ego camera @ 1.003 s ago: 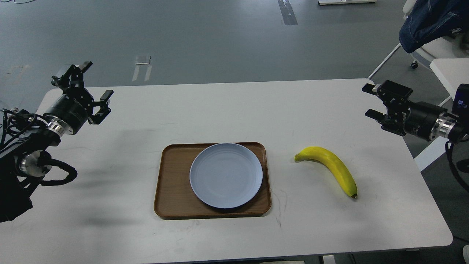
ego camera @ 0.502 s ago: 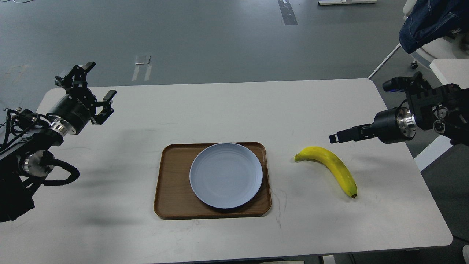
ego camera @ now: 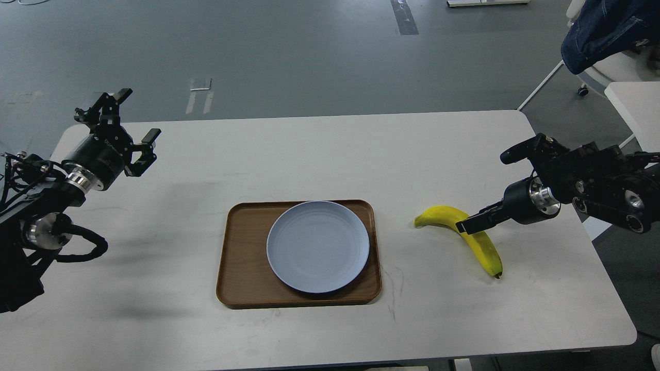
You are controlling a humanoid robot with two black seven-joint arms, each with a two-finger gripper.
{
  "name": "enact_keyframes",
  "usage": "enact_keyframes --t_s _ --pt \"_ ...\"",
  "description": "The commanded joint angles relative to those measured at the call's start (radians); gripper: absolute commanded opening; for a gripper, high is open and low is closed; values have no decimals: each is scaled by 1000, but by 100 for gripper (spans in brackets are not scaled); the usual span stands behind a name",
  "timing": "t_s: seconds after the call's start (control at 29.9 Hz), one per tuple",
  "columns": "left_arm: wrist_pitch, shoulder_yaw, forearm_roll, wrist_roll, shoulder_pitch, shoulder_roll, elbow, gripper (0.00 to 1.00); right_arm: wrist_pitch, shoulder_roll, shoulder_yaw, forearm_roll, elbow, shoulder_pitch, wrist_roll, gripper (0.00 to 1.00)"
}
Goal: Place banana on plate with both arms
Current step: 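Reach the right gripper down to the banana's stem end, then grasp the banana with the right gripper and lift it toward the plate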
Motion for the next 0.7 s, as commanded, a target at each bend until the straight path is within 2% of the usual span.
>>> enact_keyframes --t_s 0.0,0.03,0.1,0.13,0.2,0.23,0.27,0.3,0.4,0.67 --pt "0 0 0 0 0 2 0 98 -1 13 -1 5 7 -6 0 73" --pt "0 0 0 0 0 2 0 98 -1 13 -1 5 7 -6 0 70" --pt "0 0 0 0 2 1 0 98 -1 15 -1 5 10 -5 0 53" --pt "0 0 0 0 2 1 0 98 -1 15 -1 5 10 -5 0 53" --pt "0 0 1 0 2 1 0 98 -1 13 -6 3 12 -5 0 32" --pt "0 0 1 0 2 1 0 98 -1 12 -10 3 12 -5 0 25" --pt "0 0 0 0 2 1 0 98 -1 10 -18 5 13 0 0 12" --pt "0 0 0 0 2 1 0 98 -1 7 -26 5 19 6 0 4" --pt "0 0 0 0 2 2 0 98 -1 2 -27 5 32 14 0 1" --pt "0 -2 0 0 -2 2 -3 98 1 -5 -20 19 88 145 0 0"
